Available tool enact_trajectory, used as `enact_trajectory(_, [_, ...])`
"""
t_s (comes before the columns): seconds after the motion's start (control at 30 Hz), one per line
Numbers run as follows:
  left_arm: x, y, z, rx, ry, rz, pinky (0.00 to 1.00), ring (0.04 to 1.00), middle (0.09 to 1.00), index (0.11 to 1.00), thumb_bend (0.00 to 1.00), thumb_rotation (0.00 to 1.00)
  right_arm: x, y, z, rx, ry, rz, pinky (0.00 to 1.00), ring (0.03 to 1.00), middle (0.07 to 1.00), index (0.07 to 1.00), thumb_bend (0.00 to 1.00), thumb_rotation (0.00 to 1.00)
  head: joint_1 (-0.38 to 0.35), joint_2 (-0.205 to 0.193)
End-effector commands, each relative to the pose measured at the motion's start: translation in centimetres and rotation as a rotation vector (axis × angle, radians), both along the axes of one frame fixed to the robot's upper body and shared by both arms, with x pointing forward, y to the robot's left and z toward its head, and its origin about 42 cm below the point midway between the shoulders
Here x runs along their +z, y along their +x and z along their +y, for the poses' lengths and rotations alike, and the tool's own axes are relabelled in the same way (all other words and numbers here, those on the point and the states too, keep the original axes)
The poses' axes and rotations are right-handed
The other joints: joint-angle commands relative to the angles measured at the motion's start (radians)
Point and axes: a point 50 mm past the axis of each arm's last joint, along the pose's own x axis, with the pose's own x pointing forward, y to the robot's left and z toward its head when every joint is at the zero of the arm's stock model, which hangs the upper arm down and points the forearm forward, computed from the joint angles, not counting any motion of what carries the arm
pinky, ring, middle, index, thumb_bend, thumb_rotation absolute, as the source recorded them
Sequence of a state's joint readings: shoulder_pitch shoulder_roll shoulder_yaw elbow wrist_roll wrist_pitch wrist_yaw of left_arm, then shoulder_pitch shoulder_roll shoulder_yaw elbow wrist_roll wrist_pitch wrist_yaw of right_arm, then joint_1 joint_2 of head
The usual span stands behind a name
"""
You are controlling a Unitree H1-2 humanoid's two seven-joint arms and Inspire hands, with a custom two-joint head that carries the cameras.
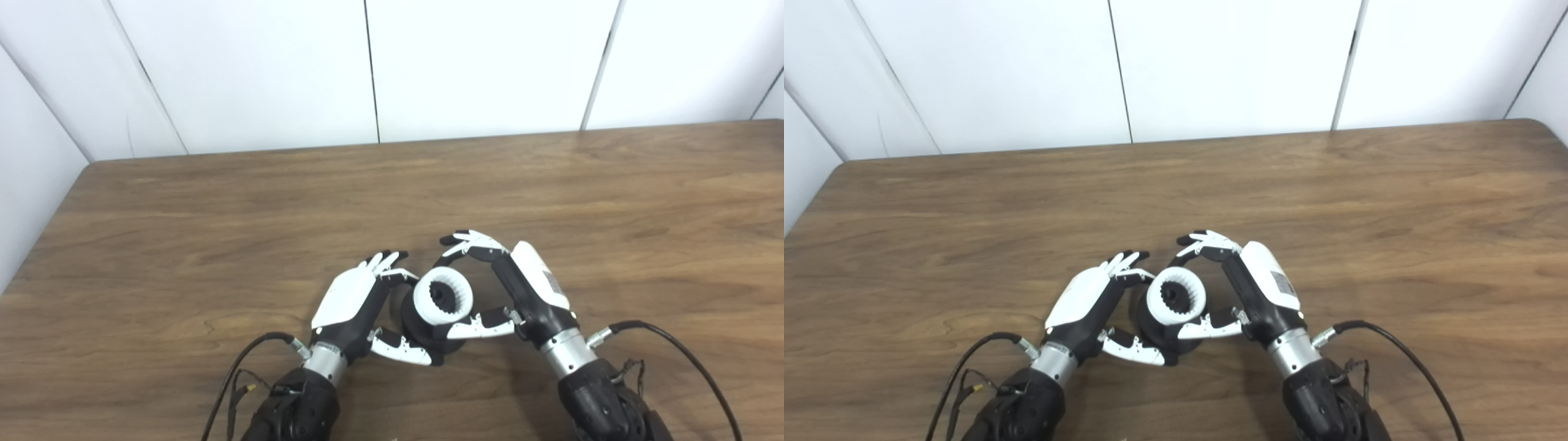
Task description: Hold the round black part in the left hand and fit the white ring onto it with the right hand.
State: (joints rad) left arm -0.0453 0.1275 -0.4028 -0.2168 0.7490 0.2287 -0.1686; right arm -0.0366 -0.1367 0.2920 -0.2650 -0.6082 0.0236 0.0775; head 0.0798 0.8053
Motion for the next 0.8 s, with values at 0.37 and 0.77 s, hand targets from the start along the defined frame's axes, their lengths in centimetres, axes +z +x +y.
enact_trajectory(0.37, [0.8, 0.0, -0.6, -0.052, 0.001, -0.018, 1.00, 1.000, 0.965, 0.621, 0.98, 0.31, 1.7, 0.5, 0.3, 0.051, -0.133, -0.072, 0.95, 0.888, 0.800, 0.483, 0.52, 0.15, 0.002, 0.010])
enact_trajectory(0.77, [1.1, 0.0, -0.7, -0.053, 0.001, -0.020, 1.00, 1.000, 0.966, 0.622, 0.98, 0.31, 2.7, 0.4, 0.3, 0.058, -0.188, -0.087, 0.96, 0.892, 0.803, 0.483, 0.51, 0.15, 0.004, 0.017])
